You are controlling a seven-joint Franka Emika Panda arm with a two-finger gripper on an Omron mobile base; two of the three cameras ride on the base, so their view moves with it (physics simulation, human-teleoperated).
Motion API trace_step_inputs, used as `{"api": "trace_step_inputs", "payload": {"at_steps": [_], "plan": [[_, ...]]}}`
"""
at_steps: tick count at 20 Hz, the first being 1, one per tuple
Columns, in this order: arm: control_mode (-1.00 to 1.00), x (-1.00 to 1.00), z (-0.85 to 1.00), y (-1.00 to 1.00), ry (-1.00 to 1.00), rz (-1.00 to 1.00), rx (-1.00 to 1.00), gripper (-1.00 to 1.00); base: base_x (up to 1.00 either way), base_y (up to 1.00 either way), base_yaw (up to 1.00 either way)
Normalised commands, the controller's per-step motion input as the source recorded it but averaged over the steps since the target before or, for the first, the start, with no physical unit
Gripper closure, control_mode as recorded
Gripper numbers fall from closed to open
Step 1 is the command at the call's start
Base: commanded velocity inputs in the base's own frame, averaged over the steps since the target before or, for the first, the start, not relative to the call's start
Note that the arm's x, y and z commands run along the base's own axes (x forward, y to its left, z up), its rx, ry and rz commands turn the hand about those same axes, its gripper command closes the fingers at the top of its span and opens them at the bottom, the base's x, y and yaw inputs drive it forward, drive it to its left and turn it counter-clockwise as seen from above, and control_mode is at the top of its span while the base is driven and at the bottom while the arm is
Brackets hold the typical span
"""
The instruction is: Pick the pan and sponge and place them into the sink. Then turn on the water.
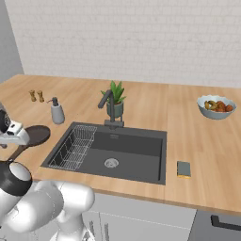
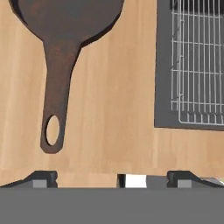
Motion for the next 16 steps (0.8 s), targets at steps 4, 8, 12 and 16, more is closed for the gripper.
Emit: {"api": "trace_step_inputs", "payload": {"at_steps": [4, 8, 12, 16], "plan": [[-1.0, 0.15, -0.35, 0.59, 0.06, 0.0, -0.09, -1.0, 0.0, 0.0, 0.0], [-1.0, 0.21, -0.38, 0.37, 0.05, 0.0, -0.07, -1.0, 0.0, 0.0, 0.0], [-1.0, 0.28, -0.32, 0.09, 0.02, 0.0, 0.0, -1.0, 0.0, 0.0, 0.0], [-1.0, 0.26, -0.31, 0.0, 0.0, 0.0, 0.0, -1.0, 0.0, 0.0, 0.0]]}}
